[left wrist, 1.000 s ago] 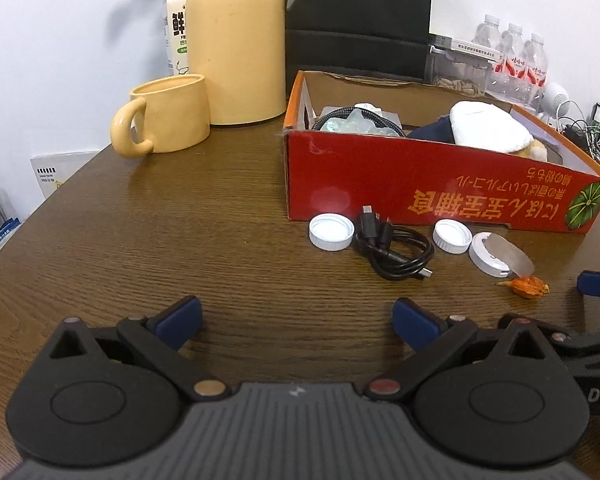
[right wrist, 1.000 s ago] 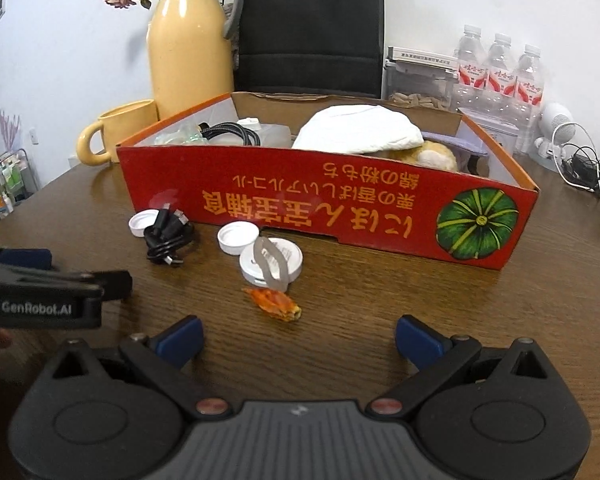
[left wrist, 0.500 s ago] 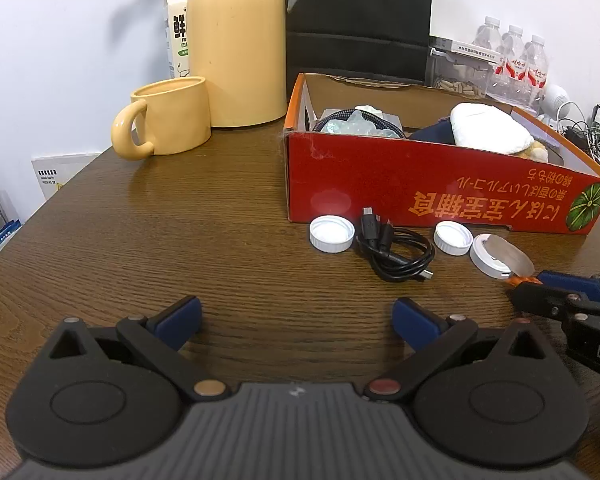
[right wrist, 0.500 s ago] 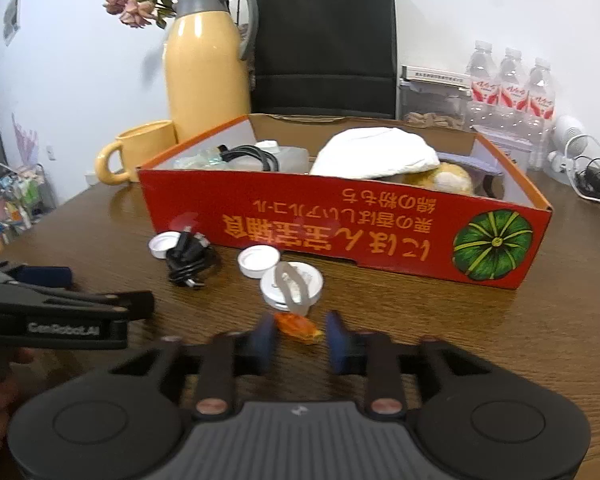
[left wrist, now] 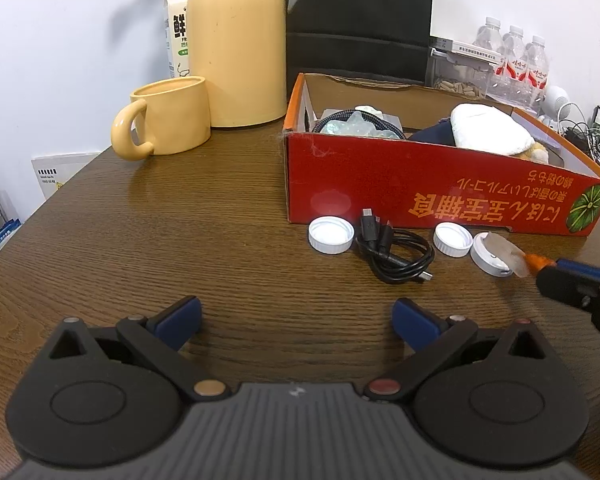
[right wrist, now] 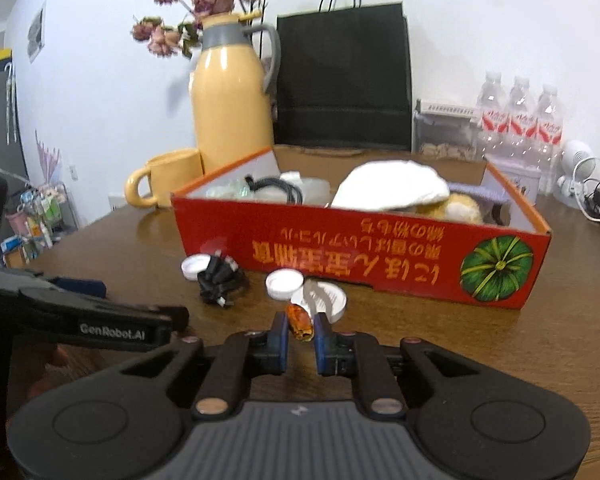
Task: Organize objects
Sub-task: 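Grasp the orange clip with the right gripper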
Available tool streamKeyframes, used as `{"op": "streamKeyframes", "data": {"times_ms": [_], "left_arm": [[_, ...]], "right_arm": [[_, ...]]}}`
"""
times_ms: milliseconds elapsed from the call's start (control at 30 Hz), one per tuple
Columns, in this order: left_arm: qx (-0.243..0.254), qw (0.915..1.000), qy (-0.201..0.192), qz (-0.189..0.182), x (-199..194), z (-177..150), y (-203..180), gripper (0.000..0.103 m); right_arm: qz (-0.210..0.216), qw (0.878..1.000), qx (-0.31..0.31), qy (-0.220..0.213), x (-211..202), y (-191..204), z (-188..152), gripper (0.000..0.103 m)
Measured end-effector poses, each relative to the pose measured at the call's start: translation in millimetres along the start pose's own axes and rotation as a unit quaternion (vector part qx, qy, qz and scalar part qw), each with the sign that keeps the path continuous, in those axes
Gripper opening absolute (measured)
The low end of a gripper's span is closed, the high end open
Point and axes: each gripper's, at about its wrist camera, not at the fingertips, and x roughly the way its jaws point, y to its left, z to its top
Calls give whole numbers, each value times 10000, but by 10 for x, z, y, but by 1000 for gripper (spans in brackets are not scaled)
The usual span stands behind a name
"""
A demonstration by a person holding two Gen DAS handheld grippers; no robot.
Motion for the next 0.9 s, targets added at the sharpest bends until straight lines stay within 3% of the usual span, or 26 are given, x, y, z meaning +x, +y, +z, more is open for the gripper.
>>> {"op": "streamKeyframes", "data": {"times_ms": [100, 400, 900], "left_arm": [[-98, 9997, -101, -199, -31, 26, 2, 103], [-60, 9991, -262, -334, -8, 157, -214, 103], [-217, 9997, -70, 6, 265, 297, -410, 103]], "right_arm": [[-29, 9999, 54, -108, -40, -32, 23, 12], [-116, 9994, 165, -277, -113, -111, 46, 12], [-297, 9983, 300, -390, -157, -242, 59, 12]]}}
